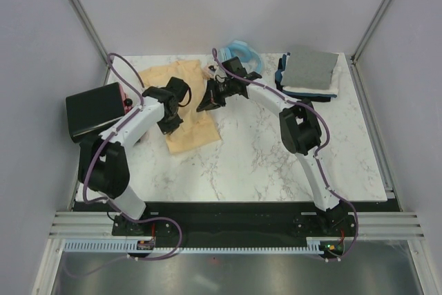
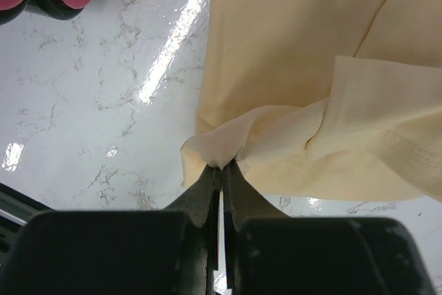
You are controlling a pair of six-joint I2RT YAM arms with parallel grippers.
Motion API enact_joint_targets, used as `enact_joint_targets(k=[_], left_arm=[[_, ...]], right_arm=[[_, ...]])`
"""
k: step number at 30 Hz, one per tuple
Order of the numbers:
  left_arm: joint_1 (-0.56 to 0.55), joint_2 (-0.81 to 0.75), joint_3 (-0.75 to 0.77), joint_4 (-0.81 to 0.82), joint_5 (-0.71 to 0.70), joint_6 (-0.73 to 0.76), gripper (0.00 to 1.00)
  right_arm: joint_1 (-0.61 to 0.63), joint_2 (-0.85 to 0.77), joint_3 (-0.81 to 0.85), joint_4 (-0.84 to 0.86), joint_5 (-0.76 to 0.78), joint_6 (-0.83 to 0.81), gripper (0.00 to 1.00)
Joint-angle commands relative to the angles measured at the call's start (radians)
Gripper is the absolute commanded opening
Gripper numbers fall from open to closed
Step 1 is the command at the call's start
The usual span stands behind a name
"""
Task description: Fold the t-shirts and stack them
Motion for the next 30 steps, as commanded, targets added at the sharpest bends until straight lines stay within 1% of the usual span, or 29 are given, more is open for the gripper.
enact_joint_targets(k=[1, 9, 15, 17, 18, 20, 21, 22, 23, 25, 26, 27, 30], left_arm=[[0.012, 0.043, 0.07, 0.016, -0.062, 0.055, 0.02], [0.023, 0.113, 0.093, 0.018, -0.073, 0.052, 0.02], [0.025, 0.185, 0.14, 0.019, -0.091, 0.079, 0.02], [0.028, 0.207, 0.166, 0.019, -0.089, 0.084, 0.02], [0.029, 0.224, 0.174, 0.018, -0.089, 0.084, 0.02], [0.029, 0.236, 0.194, 0.018, -0.089, 0.082, 0.02], [0.029, 0.251, 0.2, 0.016, -0.091, 0.085, 0.02], [0.031, 0.256, 0.217, 0.013, -0.092, 0.087, 0.04], [0.031, 0.262, 0.221, 0.009, -0.099, 0.079, 0.13], [0.038, 0.27, 0.243, -0.016, -0.105, 0.07, 0.17], [0.041, 0.27, 0.247, -0.027, -0.118, 0.056, 0.22], [0.048, 0.27, 0.252, -0.031, -0.125, 0.052, 0.24], [0.066, 0.27, 0.258, -0.034, -0.134, 0.047, 0.24]], right_arm=[[0.002, 0.013, 0.047, 0.091, 0.01, 0.025, 0.02], [0.002, 0.045, 0.052, 0.159, 0.018, 0.059, 0.03], [0.002, 0.071, 0.042, 0.163, 0.035, 0.054, 0.08], [0.002, 0.084, 0.047, 0.171, 0.03, 0.059, 0.16], [0.004, 0.094, 0.047, 0.17, 0.033, 0.06, 0.17], [0.004, 0.094, 0.042, 0.171, 0.058, 0.054, 0.25], [0.002, 0.096, 0.044, 0.173, 0.063, 0.05, 0.3], [0.002, 0.097, 0.047, 0.179, 0.066, 0.053, 0.32], [0.001, 0.102, 0.056, 0.18, 0.067, 0.056, 0.32], [-0.004, 0.104, 0.064, 0.2, 0.069, 0.08, 0.36], [-0.005, 0.101, 0.061, 0.217, 0.069, 0.093, 0.38], [-0.007, 0.097, 0.061, 0.228, 0.075, 0.12, 0.4], [-0.019, 0.091, 0.061, 0.284, 0.084, 0.16, 0.49]])
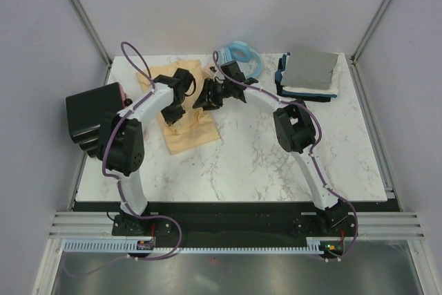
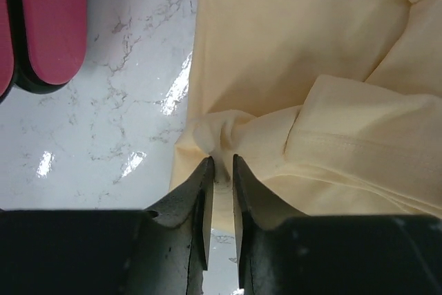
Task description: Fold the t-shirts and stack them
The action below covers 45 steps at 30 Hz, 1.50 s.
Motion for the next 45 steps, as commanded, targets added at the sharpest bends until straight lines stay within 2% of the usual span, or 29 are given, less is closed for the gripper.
enact_joint_targets(k=[1, 12, 16, 18, 20, 23, 24, 25, 27, 29, 36, 45], left_arm=[[0.033, 0.01, 0.053, -0.032, -0.069, -0.011, 0.24], [0.084, 0.07, 0.148, -0.091, -0.111, -0.037, 0.25], [0.089, 0.042, 0.162, -0.108, -0.12, -0.039, 0.25], [0.088, -0.013, 0.155, -0.075, -0.087, 0.011, 0.25], [0.088, -0.051, 0.142, -0.041, 0.014, 0.105, 0.25], [0.085, -0.119, 0.083, -0.023, 0.099, 0.134, 0.25], [0.085, -0.131, 0.034, -0.021, 0.113, 0.13, 0.25], [0.082, -0.142, -0.001, 0.017, 0.13, 0.131, 0.25], [0.072, -0.179, -0.111, 0.074, 0.193, 0.131, 0.25], [0.056, -0.187, -0.163, 0.131, 0.245, 0.118, 0.25], [-0.049, -0.115, -0.218, 0.142, 0.22, 0.087, 0.25], [-0.076, -0.048, -0.235, 0.158, 0.188, 0.062, 0.25]], right_arm=[[-0.016, -0.003, 0.048, 0.133, 0.019, 0.09, 0.49], [-0.046, 0.03, 0.073, 0.167, 0.074, 0.148, 0.51], [-0.053, 0.04, 0.096, 0.179, 0.086, 0.168, 0.51], [-0.059, 0.03, 0.106, 0.178, 0.059, 0.159, 0.48], [-0.064, -0.014, 0.078, 0.15, 0.01, 0.144, 0.47], [-0.064, -0.135, -0.039, 0.049, -0.001, 0.017, 0.49], [-0.056, -0.164, -0.064, -0.036, 0.013, -0.025, 0.51], [-0.05, -0.193, -0.082, -0.087, 0.029, -0.137, 0.51], [-0.02, -0.273, -0.139, -0.204, 0.115, -0.227, 0.52], [0.003, -0.33, -0.214, -0.244, 0.134, -0.308, 0.54], [0.072, -0.404, -0.409, -0.278, 0.157, -0.391, 0.55], [0.094, -0.312, -0.385, -0.309, 0.263, -0.451, 0.54]])
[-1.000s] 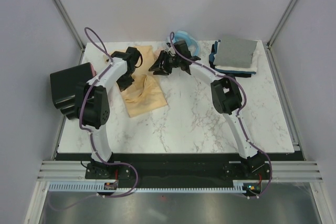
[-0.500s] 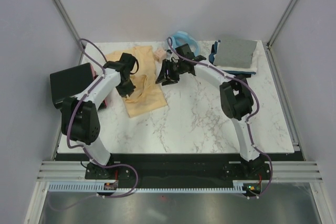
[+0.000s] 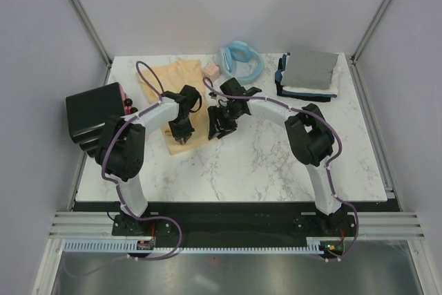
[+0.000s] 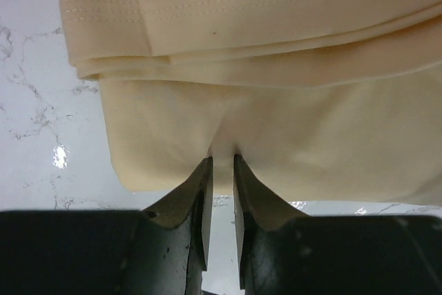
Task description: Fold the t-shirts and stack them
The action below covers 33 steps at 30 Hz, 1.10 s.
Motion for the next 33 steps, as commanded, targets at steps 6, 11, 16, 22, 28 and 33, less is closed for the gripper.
enact_joint_targets(k=[6, 11, 16, 22, 28, 33], left_arm=[[-0.005, 0.016, -0.03, 0.035, -0.043, -0.025, 0.25], [-0.005, 0.042, -0.053, 0.045, -0.039, -0.043, 0.24], [-0.005, 0.065, -0.06, 0.046, -0.045, -0.048, 0.23], [-0.005, 0.092, -0.053, 0.046, -0.053, -0.034, 0.15], [-0.009, 0.094, -0.065, 0.046, -0.043, -0.017, 0.02], [-0.019, 0.06, -0.117, 0.048, -0.023, -0.004, 0.02]], right_arm=[[0.01, 0.072, 0.161, -0.019, 0.069, -0.042, 0.53], [0.019, 0.144, 0.235, -0.008, 0.046, -0.009, 0.53], [0.037, 0.181, 0.255, -0.002, 0.048, 0.002, 0.53], [0.039, 0.204, 0.212, -0.019, 0.083, -0.016, 0.51], [0.045, 0.187, 0.16, -0.072, 0.201, -0.051, 0.19], [0.05, 0.157, 0.101, -0.144, 0.27, -0.079, 0.0]])
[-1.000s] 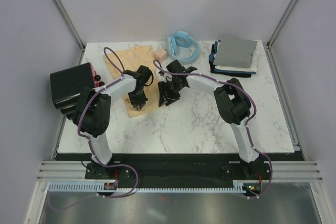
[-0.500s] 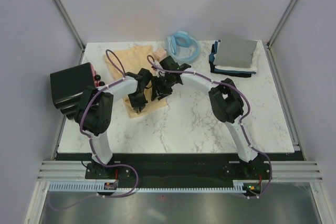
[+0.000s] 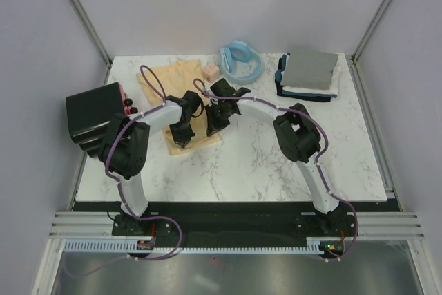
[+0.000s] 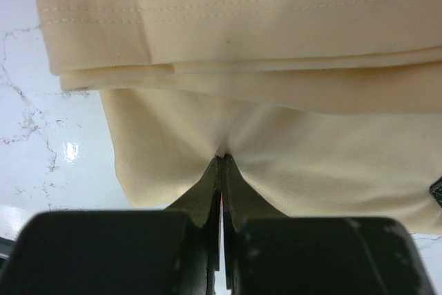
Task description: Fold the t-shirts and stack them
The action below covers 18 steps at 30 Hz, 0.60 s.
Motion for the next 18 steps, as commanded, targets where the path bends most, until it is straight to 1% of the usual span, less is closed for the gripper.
enact_joint_targets(k=[1, 5, 10, 18], left_arm=[[-0.012, 0.005, -0.074, 0.003, 0.001, 0.012, 0.02], [-0.046, -0.041, -0.132, 0.0, 0.014, 0.032, 0.02], [-0.087, -0.104, -0.186, -0.033, 0.062, 0.045, 0.02], [-0.187, -0.216, -0.195, -0.178, 0.114, 0.023, 0.02]], right_arm=[[0.015, -0.036, -0.109, -0.148, 0.146, -0.056, 0.0], [0.027, -0.102, -0.201, -0.163, 0.174, -0.059, 0.0], [0.062, -0.197, -0.316, -0.176, 0.165, -0.05, 0.0], [0.162, -0.298, -0.428, -0.166, 0.125, -0.001, 0.0]])
